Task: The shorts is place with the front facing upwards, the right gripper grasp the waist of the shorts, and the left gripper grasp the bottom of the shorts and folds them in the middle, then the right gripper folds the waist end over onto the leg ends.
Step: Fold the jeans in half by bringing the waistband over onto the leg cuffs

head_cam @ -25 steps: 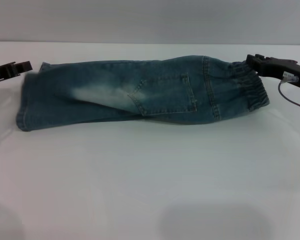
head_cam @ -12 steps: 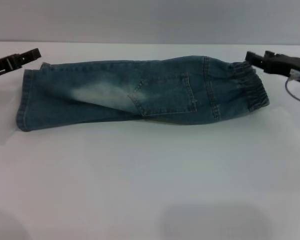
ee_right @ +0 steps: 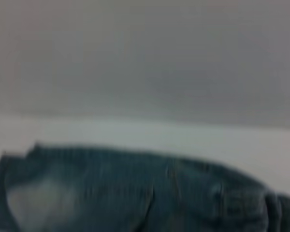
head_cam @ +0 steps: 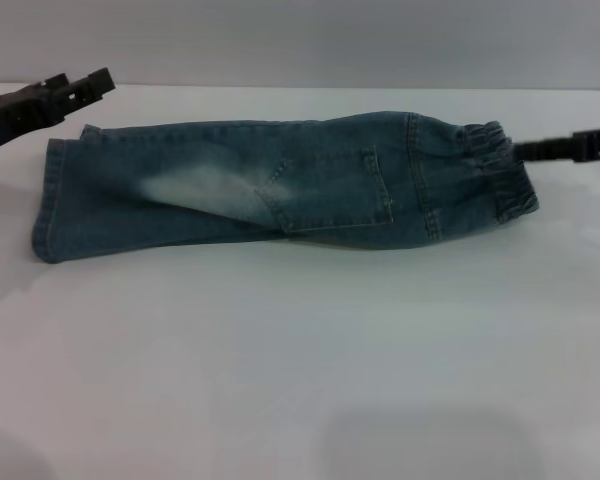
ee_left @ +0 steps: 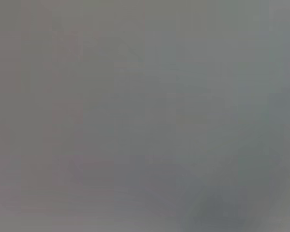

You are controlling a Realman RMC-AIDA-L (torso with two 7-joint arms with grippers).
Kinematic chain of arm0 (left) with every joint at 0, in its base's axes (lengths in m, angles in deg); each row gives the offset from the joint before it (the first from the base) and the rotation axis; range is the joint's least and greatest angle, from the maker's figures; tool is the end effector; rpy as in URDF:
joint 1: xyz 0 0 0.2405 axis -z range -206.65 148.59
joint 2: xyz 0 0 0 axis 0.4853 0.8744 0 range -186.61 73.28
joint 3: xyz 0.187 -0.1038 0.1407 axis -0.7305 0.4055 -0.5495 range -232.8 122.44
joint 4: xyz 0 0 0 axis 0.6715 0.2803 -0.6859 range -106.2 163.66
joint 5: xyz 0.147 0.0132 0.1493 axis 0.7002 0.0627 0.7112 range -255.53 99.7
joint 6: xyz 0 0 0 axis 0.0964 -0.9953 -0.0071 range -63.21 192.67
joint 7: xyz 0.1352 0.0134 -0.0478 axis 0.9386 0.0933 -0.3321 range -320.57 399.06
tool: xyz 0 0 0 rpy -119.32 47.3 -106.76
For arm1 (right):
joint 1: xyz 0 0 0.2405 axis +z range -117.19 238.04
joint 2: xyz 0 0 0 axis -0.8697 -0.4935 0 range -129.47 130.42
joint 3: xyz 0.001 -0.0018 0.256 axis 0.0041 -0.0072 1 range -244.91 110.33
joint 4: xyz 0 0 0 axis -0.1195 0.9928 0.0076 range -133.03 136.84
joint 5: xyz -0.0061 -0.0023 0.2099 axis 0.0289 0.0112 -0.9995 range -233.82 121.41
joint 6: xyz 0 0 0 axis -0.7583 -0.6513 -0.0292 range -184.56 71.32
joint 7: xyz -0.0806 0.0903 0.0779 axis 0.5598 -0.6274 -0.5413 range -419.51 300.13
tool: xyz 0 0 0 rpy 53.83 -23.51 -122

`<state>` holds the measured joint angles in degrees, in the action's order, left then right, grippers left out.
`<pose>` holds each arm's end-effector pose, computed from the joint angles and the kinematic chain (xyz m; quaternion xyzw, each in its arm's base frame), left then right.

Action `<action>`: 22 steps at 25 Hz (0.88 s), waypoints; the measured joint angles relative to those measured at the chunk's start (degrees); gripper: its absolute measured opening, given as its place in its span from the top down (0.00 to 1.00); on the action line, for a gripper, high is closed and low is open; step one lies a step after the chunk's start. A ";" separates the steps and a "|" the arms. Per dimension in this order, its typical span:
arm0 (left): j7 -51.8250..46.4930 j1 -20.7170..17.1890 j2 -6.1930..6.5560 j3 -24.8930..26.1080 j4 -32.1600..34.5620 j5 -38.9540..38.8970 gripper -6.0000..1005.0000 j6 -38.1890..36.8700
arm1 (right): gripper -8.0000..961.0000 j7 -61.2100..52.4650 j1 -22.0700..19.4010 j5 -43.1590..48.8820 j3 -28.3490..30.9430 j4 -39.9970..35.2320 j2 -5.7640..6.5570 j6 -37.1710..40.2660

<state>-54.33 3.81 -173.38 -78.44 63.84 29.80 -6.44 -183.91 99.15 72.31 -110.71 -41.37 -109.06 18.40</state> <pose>-0.2985 0.3880 0.0677 -0.7854 -0.3991 -0.3385 0.3307 0.2696 0.4113 0.0773 -0.8505 0.4594 0.1100 0.2312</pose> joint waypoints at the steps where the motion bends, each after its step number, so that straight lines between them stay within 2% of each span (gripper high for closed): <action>1: 0.33 -0.04 -0.13 0.00 -0.04 -0.31 0.19 -0.29 | 0.37 -2.18 0.72 3.08 0.02 -1.78 0.13 1.93; 5: 0.88 -0.25 -0.61 -0.01 -0.06 -1.05 0.19 -0.79 | 0.37 -7.20 5.19 14.11 0.00 -4.46 0.55 6.48; 7: 0.97 -0.31 -0.81 -0.02 -0.14 -1.07 0.19 -1.16 | 0.37 -7.63 7.20 18.46 -0.22 -3.87 0.27 7.19; 11: 1.00 -1.06 -0.91 -0.01 -0.82 -1.10 0.19 -1.87 | 0.37 -8.50 9.91 27.00 -1.06 -2.91 -1.92 6.13; 14: 1.02 -1.95 -0.91 0.18 -1.00 -1.31 0.19 -2.29 | 0.37 -8.76 10.24 29.46 -1.63 -2.89 -3.57 4.12; 22: 0.58 -3.13 -0.89 0.03 -1.01 -2.46 0.19 -3.77 | 0.37 -8.48 9.88 29.77 -4.21 -3.39 -5.97 -0.37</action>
<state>-53.74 0.67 -174.27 -78.41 62.83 27.34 -10.21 -192.40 109.03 102.08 -114.92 -44.77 -115.03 18.03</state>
